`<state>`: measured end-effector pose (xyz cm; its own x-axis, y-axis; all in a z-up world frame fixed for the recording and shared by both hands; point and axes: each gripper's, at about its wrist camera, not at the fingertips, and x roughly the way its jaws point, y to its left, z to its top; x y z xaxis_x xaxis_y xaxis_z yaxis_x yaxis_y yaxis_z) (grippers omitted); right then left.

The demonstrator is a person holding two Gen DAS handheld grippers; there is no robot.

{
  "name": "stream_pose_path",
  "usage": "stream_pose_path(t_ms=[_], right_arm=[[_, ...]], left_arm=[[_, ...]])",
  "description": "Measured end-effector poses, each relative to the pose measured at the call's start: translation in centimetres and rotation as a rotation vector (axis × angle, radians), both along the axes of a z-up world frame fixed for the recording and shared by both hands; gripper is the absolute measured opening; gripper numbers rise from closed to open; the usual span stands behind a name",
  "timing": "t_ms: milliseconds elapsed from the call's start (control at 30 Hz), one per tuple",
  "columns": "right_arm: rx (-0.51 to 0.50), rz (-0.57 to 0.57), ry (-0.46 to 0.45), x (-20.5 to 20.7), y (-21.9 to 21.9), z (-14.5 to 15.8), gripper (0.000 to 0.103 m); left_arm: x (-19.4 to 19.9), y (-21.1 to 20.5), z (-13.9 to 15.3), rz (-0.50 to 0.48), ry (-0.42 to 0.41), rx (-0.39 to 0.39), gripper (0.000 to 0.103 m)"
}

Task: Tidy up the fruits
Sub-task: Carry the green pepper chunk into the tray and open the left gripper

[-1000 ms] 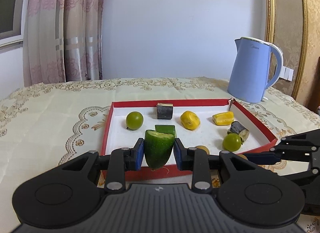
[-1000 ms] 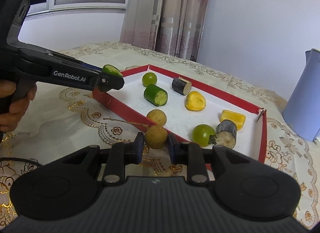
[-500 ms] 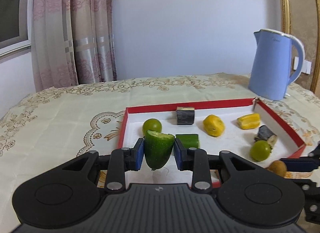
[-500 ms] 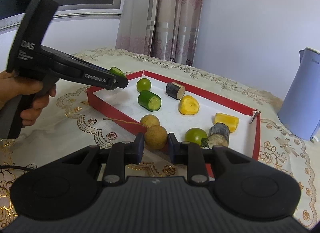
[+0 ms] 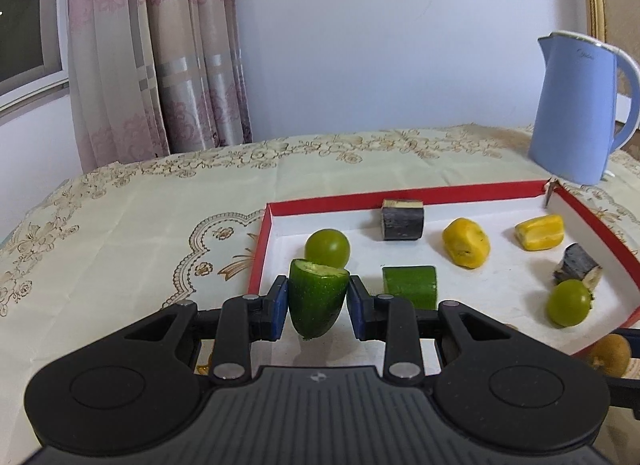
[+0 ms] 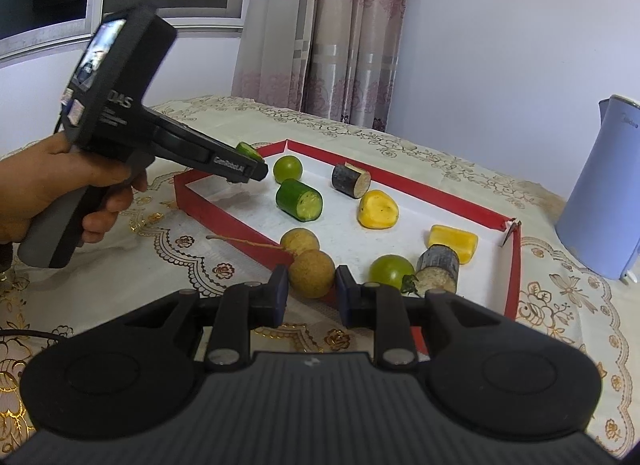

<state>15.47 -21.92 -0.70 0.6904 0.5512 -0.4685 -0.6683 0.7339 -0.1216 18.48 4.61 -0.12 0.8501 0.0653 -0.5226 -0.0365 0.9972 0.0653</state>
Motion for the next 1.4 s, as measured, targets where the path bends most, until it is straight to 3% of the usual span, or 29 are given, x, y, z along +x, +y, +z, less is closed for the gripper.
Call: stream_pose_path(t_ms=[967,1400], right_arm=[[-0.002,0.008,-0.004,-0.1,0.1,0.1,0.024],[0.0,0.002,0.005,0.1,0.1,0.0,0.024]], left_arm=[[3.2,0.0,-1.3,0.04,0.058,0.047,0.03],[3.9,-0.3,-0.1,0.055,0.036,0.055,0.031]])
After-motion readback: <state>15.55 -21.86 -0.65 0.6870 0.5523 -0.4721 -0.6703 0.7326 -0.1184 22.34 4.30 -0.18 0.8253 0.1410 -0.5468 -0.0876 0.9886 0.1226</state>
